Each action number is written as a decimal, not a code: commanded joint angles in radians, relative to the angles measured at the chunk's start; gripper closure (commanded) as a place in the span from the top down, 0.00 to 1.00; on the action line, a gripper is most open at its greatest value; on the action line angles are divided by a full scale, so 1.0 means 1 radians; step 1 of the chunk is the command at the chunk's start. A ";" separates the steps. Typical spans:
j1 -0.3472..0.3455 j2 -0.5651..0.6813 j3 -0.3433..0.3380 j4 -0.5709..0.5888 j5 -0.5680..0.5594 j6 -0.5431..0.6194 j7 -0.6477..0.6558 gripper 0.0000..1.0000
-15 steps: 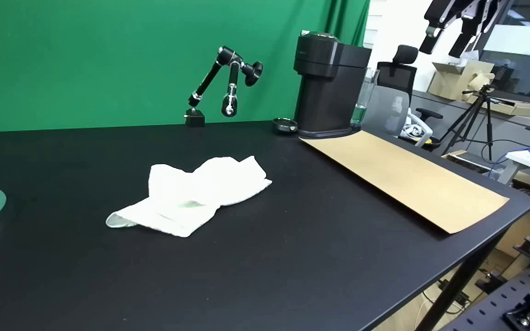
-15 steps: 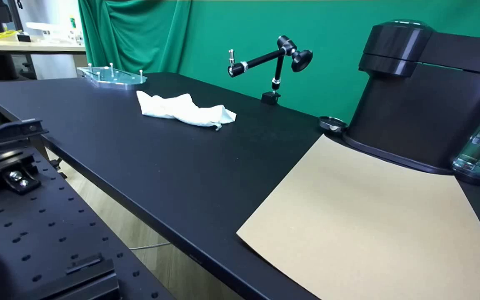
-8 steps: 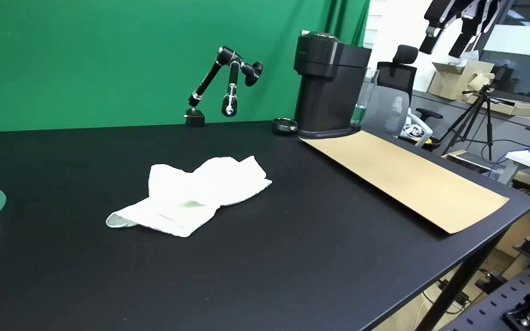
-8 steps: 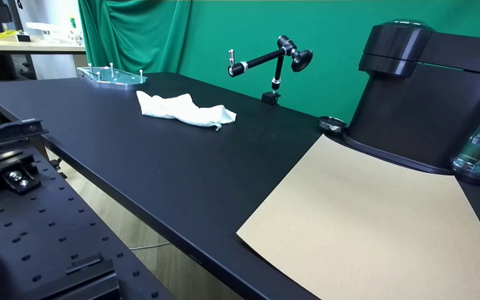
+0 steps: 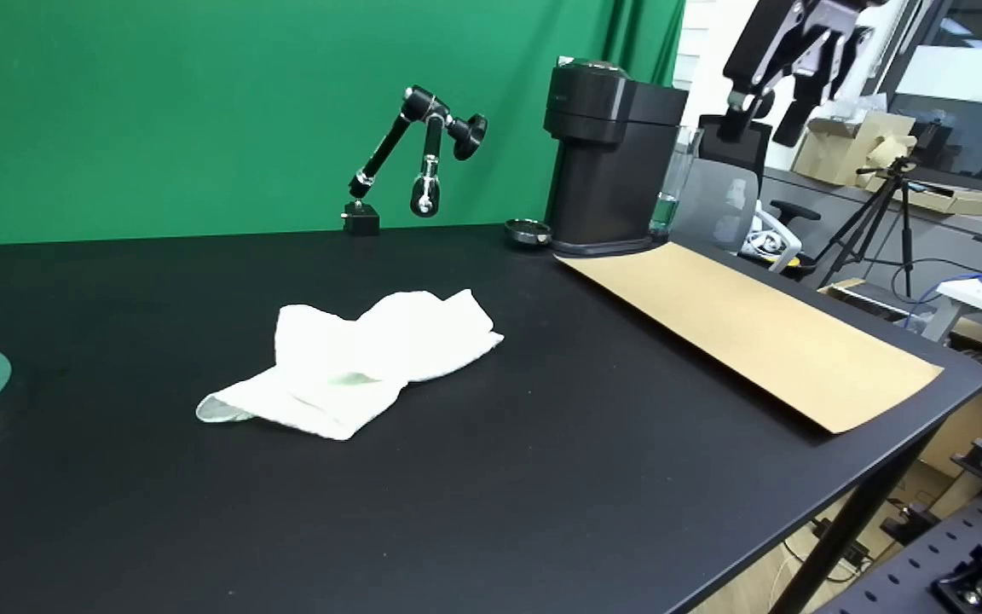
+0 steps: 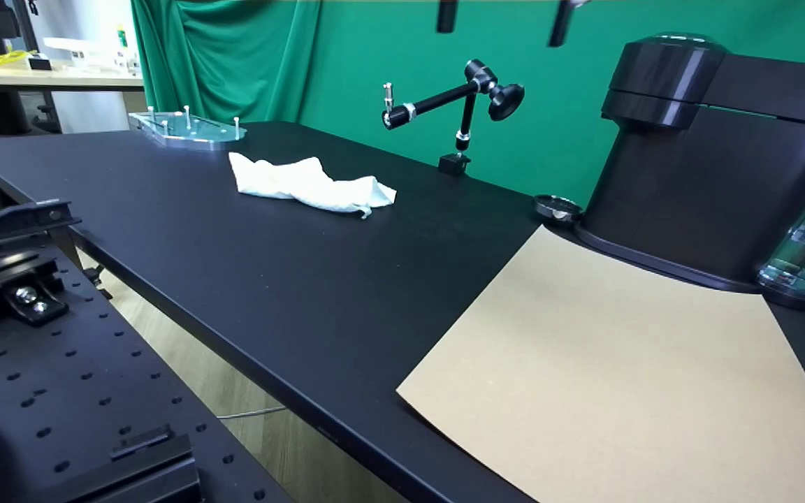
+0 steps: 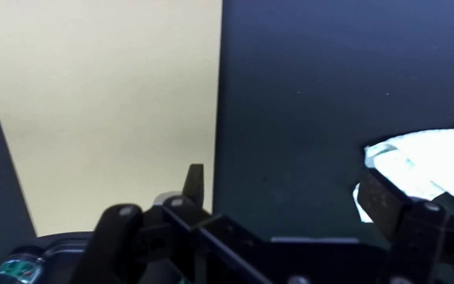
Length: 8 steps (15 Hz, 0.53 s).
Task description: Put the towel on the rack.
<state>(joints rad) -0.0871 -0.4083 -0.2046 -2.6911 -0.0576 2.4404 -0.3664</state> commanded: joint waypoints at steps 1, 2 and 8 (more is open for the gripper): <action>0.081 -0.015 0.087 -0.132 0.038 0.096 0.062 1.00; 0.114 -0.014 0.107 -0.169 0.061 0.142 0.060 1.00; 0.322 0.194 0.171 -0.122 0.189 0.467 0.020 1.00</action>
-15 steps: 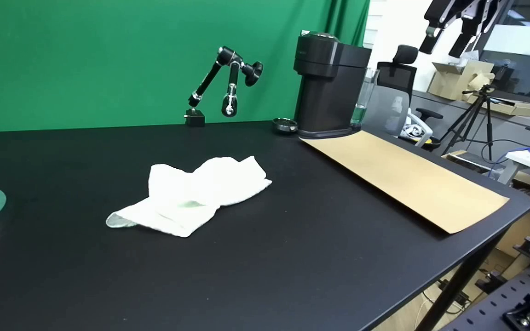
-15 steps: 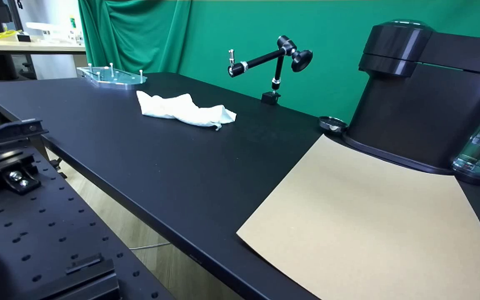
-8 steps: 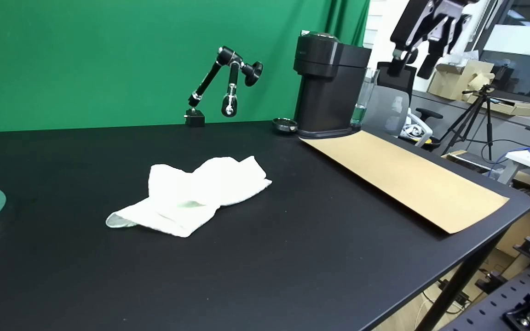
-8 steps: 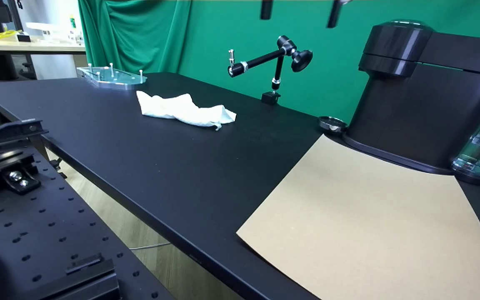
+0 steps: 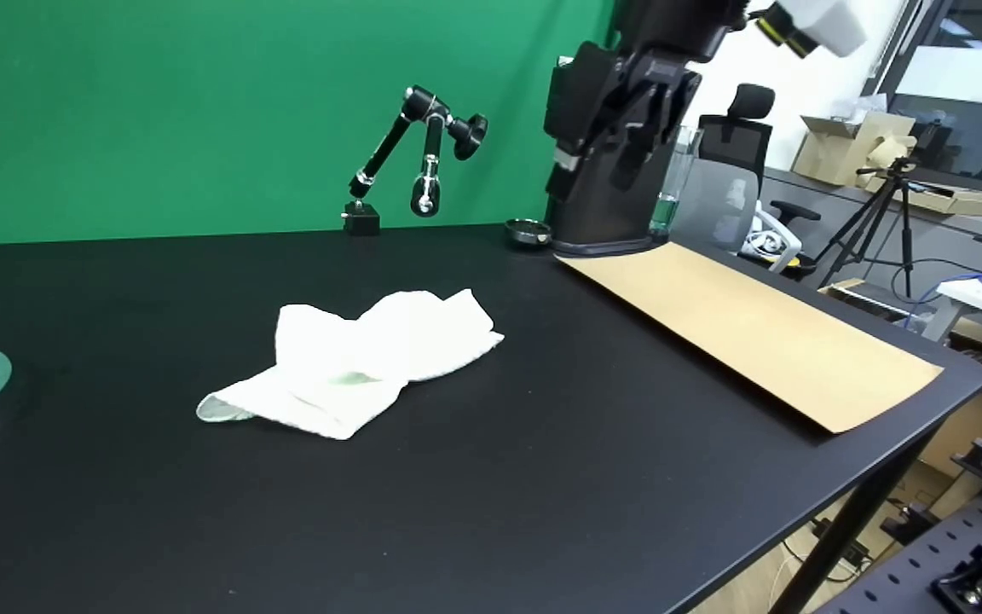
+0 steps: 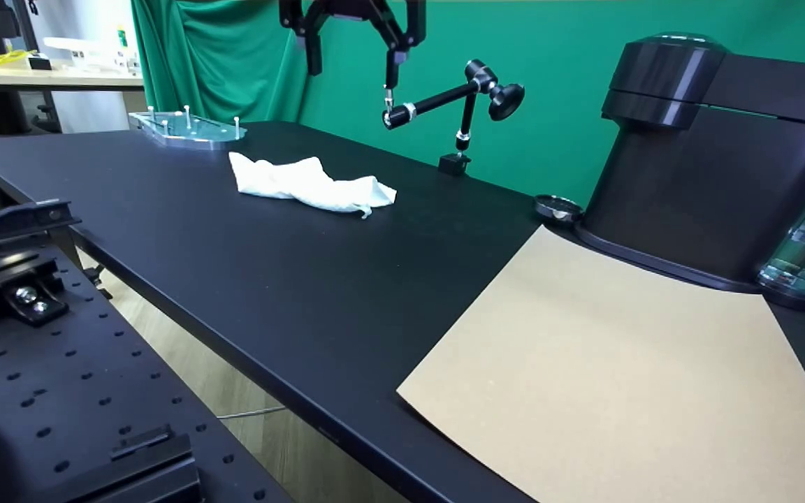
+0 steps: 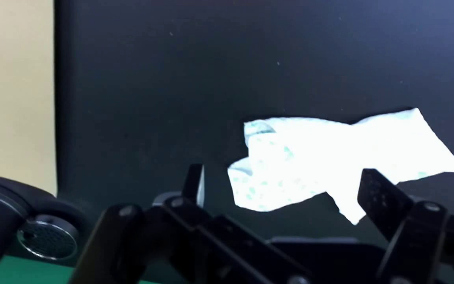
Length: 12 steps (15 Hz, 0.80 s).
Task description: Put the towel on the rack.
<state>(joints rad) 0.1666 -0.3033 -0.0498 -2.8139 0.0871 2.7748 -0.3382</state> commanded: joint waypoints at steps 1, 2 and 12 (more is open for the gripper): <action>0.091 0.127 0.027 0.001 0.054 0.172 -0.003 1.00; 0.096 0.151 0.041 0.001 0.049 0.165 0.016 1.00; -0.015 0.273 0.105 0.016 -0.142 0.323 0.089 1.00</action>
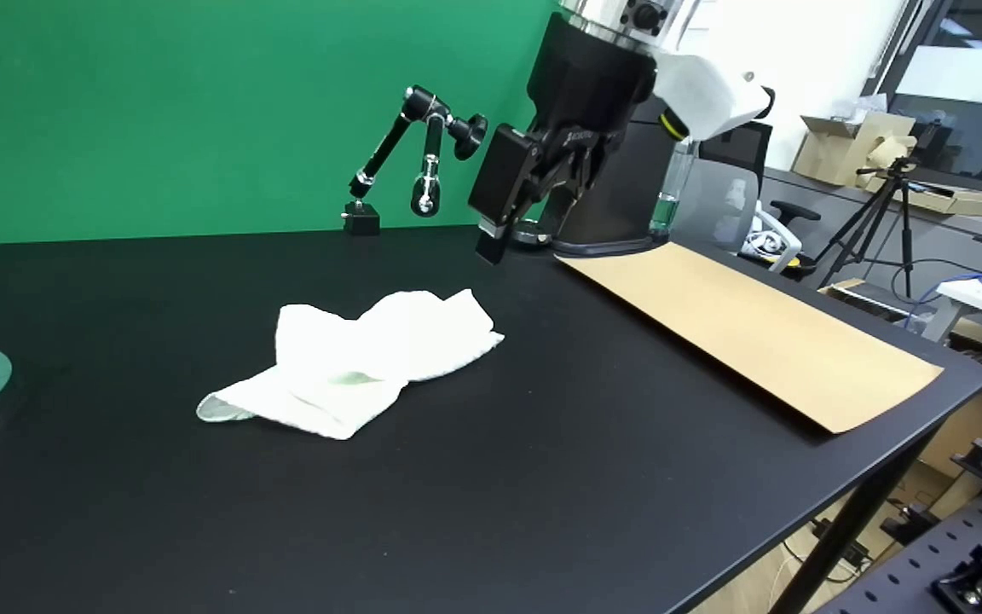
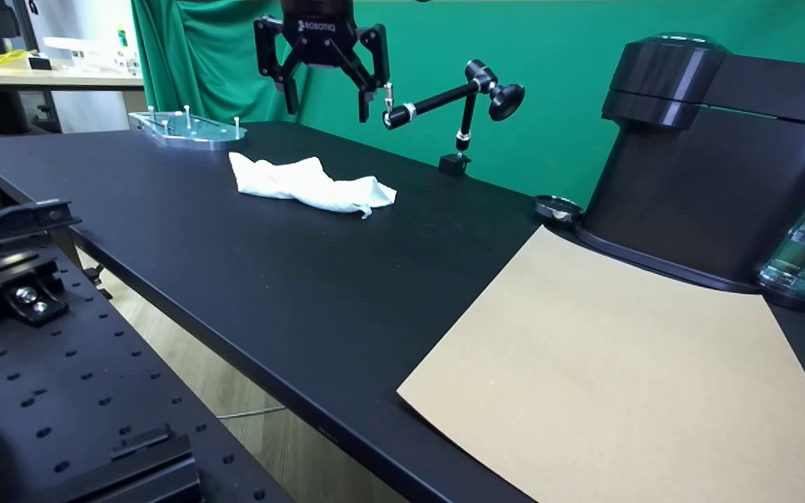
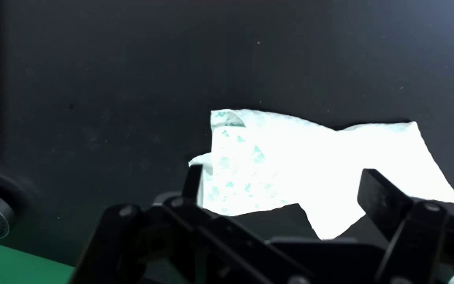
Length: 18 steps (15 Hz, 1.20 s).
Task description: Put the towel on the rack.
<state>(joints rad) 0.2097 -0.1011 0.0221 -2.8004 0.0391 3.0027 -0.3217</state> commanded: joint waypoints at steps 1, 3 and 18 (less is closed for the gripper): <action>-0.072 0.093 0.033 0.007 -0.142 0.120 0.100 1.00; -0.096 0.133 0.020 0.019 -0.236 0.158 0.143 1.00; 0.265 0.534 -0.195 0.158 0.021 0.466 0.106 1.00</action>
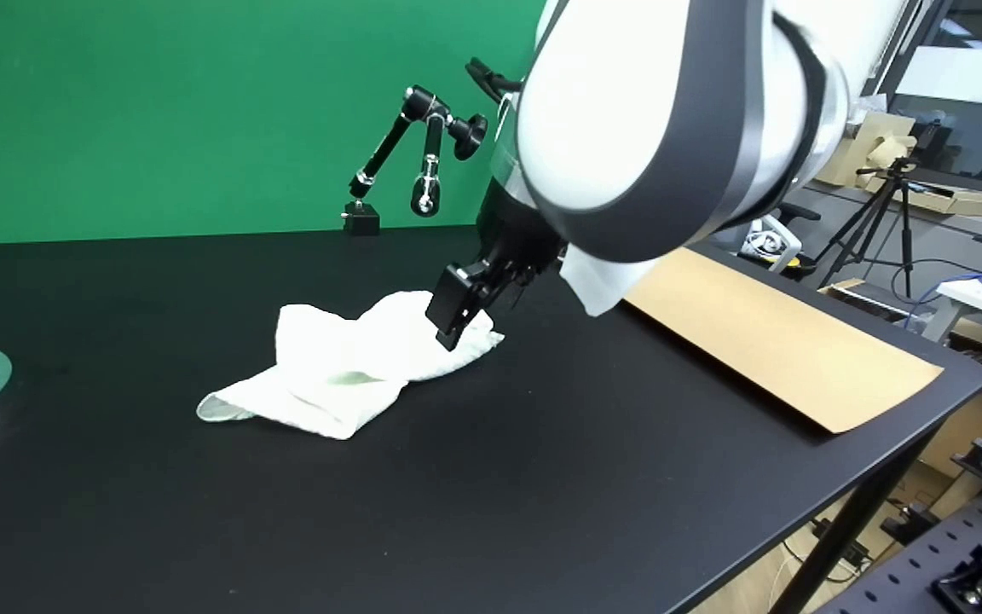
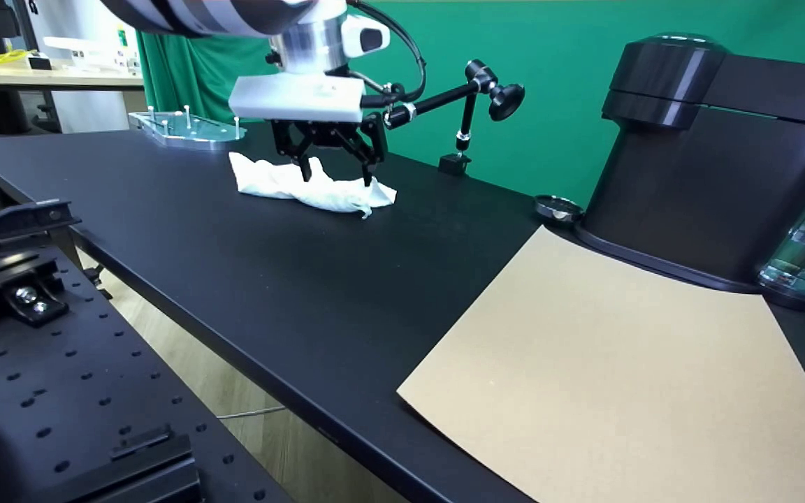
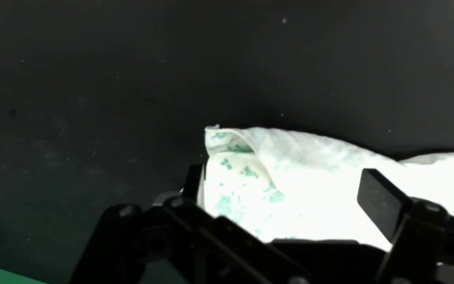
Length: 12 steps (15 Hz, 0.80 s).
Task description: Put the towel on the rack.
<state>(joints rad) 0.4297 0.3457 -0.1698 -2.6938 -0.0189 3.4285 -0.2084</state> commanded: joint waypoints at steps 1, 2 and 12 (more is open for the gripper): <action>0.065 0.112 -0.007 0.062 0.108 0.053 -0.007 1.00; 0.093 0.114 -0.020 0.084 0.142 0.029 -0.011 0.75; 0.140 0.148 -0.027 0.134 0.208 0.030 0.005 0.10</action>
<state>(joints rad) 0.5498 0.4954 -0.1810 -2.5708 0.1736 3.4586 -0.2162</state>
